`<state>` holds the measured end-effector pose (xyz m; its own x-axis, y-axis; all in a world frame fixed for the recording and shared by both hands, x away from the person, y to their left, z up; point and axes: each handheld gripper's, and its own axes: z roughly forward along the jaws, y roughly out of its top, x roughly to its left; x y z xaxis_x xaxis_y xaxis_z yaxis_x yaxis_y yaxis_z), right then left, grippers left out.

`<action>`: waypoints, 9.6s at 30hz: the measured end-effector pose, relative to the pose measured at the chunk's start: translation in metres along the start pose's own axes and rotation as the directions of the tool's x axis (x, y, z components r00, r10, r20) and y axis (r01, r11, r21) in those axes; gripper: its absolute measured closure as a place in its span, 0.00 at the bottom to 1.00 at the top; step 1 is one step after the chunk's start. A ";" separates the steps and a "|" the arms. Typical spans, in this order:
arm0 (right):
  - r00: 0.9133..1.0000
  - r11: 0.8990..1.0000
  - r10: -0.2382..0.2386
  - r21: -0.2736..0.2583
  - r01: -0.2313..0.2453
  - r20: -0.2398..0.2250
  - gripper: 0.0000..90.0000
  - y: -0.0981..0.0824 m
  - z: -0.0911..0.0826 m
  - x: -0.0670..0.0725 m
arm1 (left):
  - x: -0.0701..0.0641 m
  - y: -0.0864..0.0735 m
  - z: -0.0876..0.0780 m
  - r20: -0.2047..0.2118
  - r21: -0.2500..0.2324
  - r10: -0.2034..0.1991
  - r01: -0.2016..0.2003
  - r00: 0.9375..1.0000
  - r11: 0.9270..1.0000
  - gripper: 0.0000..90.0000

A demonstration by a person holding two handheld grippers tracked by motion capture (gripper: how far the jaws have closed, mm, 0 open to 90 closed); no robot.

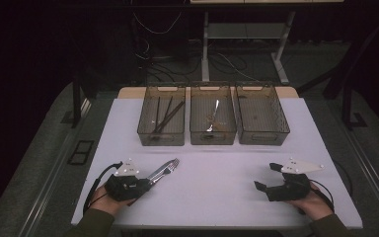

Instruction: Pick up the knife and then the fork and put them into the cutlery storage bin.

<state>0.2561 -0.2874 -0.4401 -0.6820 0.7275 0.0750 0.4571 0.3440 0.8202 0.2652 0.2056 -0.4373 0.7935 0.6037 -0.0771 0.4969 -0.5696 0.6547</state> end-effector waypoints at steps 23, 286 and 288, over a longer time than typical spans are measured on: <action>1.000 1.000 -0.008 -0.002 0.007 -0.004 0.13 0.001 0.001 0.001 | -0.010 0.000 0.004 -0.070 0.016 -0.023 0.024 0.997 1.000 0.85; 0.996 0.995 0.072 -0.074 -0.068 0.052 0.12 0.015 0.004 -0.012 | -0.026 0.025 0.015 0.076 -0.231 0.048 -0.029 0.996 0.972 0.00; 0.996 0.995 0.075 -0.071 -0.072 0.046 0.12 0.011 0.002 -0.009 | -0.024 0.025 0.013 0.072 -0.225 0.057 -0.039 0.996 0.974 0.01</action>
<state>0.2683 -0.2891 -0.4328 -0.6189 0.7777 0.1105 0.4635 0.2479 0.8507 0.2629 0.1693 -0.4290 0.8434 0.5290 -0.0935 0.3737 -0.4527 0.8095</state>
